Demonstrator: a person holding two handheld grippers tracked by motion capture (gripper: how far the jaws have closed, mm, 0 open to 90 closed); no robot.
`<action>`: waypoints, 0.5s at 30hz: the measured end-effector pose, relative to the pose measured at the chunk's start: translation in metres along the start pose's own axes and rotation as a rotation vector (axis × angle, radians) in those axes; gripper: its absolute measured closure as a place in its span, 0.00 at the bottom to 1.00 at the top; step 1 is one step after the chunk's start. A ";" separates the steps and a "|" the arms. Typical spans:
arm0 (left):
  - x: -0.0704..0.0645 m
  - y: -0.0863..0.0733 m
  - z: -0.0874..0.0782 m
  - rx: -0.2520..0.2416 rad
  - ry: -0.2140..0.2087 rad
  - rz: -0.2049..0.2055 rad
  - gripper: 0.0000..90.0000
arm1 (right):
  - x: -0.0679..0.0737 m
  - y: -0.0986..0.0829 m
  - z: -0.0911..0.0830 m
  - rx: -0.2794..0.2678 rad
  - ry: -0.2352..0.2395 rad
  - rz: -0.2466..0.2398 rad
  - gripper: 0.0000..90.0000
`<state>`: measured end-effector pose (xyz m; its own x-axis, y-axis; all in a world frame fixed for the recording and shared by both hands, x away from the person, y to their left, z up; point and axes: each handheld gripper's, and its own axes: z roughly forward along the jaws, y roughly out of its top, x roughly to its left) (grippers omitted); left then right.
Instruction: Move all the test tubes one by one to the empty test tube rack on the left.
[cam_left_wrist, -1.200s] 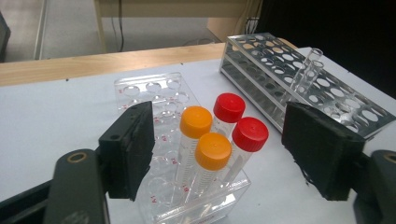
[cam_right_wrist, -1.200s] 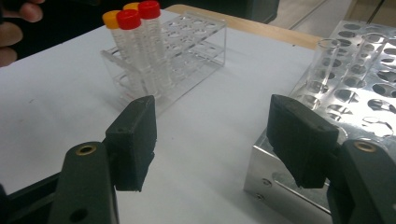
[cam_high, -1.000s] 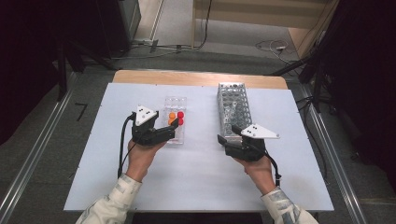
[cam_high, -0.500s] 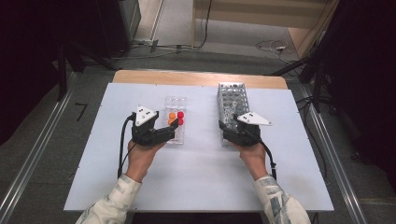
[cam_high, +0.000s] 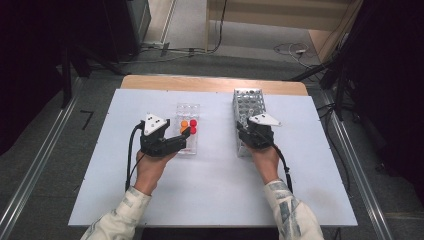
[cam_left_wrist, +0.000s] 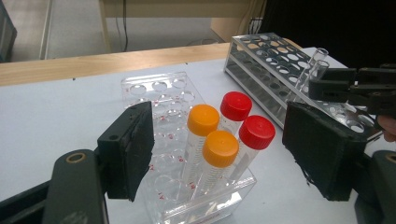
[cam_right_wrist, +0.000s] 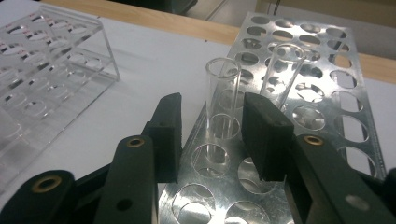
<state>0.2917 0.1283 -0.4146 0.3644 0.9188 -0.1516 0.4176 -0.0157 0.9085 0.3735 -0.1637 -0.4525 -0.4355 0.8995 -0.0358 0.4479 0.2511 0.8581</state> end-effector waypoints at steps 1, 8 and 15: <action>0.000 0.000 0.000 0.000 0.000 0.000 0.28 | 0.000 0.000 0.001 0.002 -0.005 -0.001 0.65; 0.000 -0.001 0.001 0.003 -0.002 0.000 0.30 | 0.000 0.004 0.004 0.024 -0.027 0.013 0.70; 0.000 -0.001 0.000 0.001 -0.003 -0.002 0.30 | 0.001 0.007 0.007 0.035 -0.040 0.019 0.78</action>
<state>0.2912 0.1286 -0.4154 0.3656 0.9178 -0.1546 0.4191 -0.0140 0.9078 0.3815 -0.1584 -0.4506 -0.3950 0.9178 -0.0409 0.4835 0.2455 0.8402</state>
